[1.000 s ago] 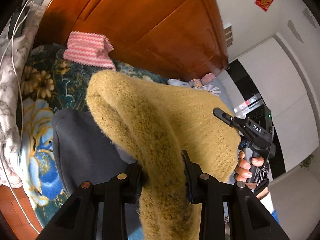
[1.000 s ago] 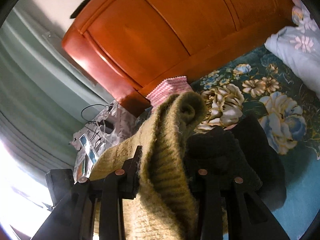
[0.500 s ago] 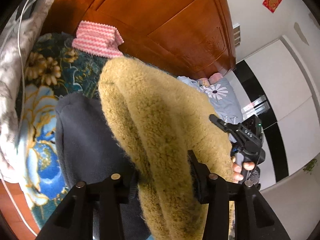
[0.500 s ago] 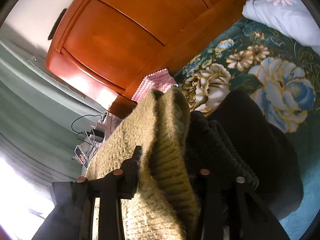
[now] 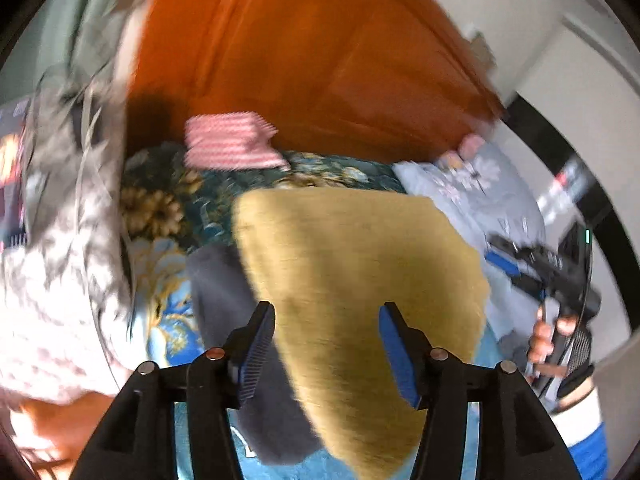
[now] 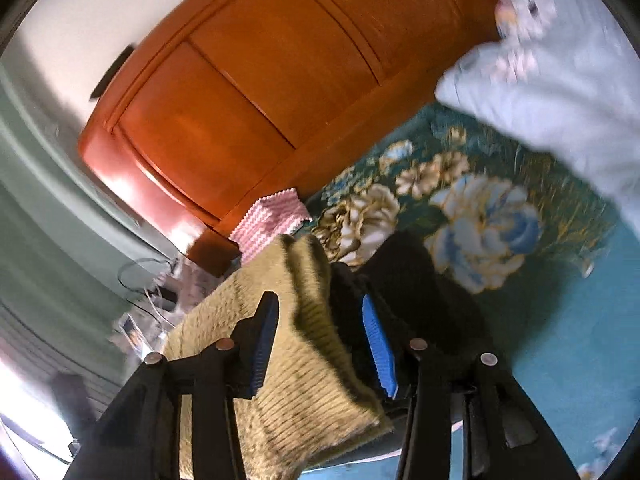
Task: Fold clothes
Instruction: 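Carry the folded sweater with both grippers over the dark clothes pile, then lower the sweater onto the pile and open both grippers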
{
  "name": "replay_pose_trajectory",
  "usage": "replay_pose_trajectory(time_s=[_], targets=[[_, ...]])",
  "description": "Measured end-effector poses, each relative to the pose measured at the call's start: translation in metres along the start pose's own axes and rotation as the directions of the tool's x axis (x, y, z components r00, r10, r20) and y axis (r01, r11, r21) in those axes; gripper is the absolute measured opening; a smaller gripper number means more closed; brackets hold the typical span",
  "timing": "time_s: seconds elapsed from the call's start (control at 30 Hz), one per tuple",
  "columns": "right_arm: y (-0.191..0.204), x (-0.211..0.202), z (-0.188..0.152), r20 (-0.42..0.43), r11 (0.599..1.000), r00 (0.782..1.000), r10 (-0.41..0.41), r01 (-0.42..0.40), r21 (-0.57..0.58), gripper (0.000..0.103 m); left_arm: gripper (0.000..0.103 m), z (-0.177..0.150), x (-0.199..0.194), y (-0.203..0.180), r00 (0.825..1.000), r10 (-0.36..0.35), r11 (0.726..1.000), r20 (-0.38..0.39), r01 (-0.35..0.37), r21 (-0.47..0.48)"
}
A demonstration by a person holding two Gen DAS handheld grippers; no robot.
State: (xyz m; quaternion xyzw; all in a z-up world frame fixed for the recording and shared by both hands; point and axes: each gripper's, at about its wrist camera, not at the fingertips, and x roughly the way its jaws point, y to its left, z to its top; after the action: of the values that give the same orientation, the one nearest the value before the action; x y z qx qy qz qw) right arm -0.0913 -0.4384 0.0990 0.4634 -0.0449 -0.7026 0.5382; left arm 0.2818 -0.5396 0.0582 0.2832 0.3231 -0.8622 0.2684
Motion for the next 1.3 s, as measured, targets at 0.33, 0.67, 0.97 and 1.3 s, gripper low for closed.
replay_pose_trajectory(time_s=[0.33, 0.67, 0.97, 1.3], targets=[[0.061, 0.023, -0.034, -0.068, 0.948, 0.993, -0.096, 0.070, -0.311, 0.056, 0.064, -0.019, 0.047, -0.026, 0.997, 0.031, 0.994, -0.066, -0.024, 0.111], [0.050, 0.052, -0.044, -0.078, 0.941, 0.987, -0.140, 0.109, -0.319, 0.056, 0.066, -0.019, 0.050, -0.029, 0.996, 0.042, 0.993, -0.074, -0.033, 0.116], [0.077, -0.009, -0.086, 0.018, 0.922, 0.991, -0.135, 0.133, -0.363, 0.057, 0.067, -0.051, -0.002, -0.048, 1.000, 0.011, 0.988, 0.016, -0.013, 0.151], [0.069, -0.021, -0.157, 0.017, 0.923, 0.979, -0.203, 0.197, -0.331, 0.058, 0.067, -0.107, -0.018, -0.050, 1.000, 0.028, 0.985, -0.008, -0.026, 0.172]])
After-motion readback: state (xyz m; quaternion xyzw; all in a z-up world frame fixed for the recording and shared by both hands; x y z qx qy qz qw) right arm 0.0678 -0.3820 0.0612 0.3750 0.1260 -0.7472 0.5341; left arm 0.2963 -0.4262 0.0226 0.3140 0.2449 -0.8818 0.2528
